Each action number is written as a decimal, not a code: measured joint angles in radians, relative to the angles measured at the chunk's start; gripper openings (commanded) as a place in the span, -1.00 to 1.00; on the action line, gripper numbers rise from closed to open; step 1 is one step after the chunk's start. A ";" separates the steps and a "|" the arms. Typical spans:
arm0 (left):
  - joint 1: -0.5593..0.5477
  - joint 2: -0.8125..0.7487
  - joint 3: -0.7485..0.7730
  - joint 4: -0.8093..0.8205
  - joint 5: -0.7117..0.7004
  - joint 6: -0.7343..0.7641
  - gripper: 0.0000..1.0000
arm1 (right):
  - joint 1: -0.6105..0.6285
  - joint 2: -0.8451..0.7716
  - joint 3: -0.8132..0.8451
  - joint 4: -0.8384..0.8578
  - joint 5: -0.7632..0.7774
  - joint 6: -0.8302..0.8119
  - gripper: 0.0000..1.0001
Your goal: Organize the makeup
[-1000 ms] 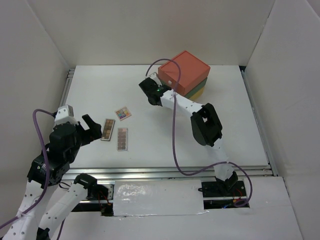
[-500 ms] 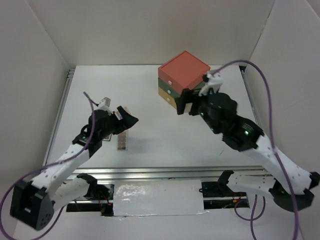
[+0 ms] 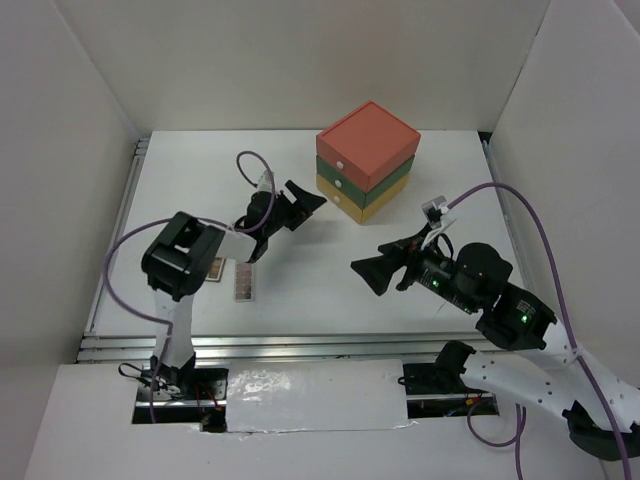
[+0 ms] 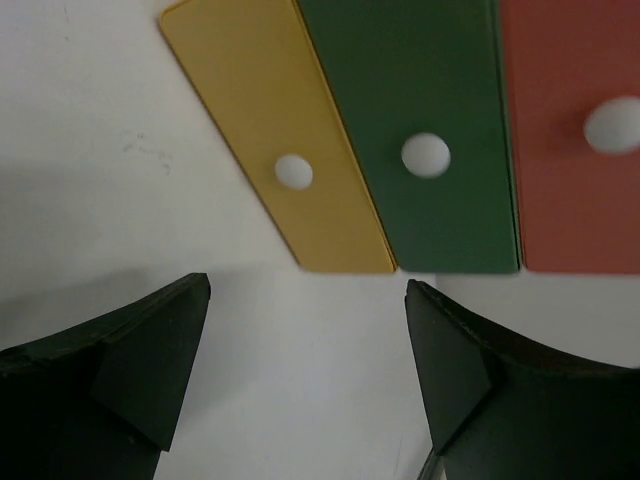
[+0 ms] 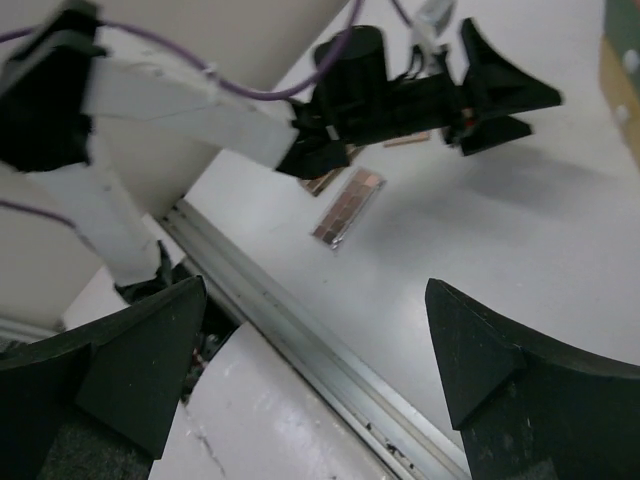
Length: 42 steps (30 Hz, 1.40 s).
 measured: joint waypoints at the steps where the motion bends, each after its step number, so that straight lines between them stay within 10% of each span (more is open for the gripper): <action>1: 0.002 0.051 0.032 0.031 0.001 -0.021 0.81 | 0.000 -0.008 -0.004 0.002 -0.020 0.008 0.95; 11: 0.006 0.362 0.306 0.128 0.018 -0.152 0.66 | 0.010 -0.108 -0.014 0.005 -0.117 0.048 0.92; 42: -0.033 0.443 0.348 0.202 0.016 -0.257 0.21 | 0.010 -0.104 -0.026 0.006 -0.120 0.044 0.91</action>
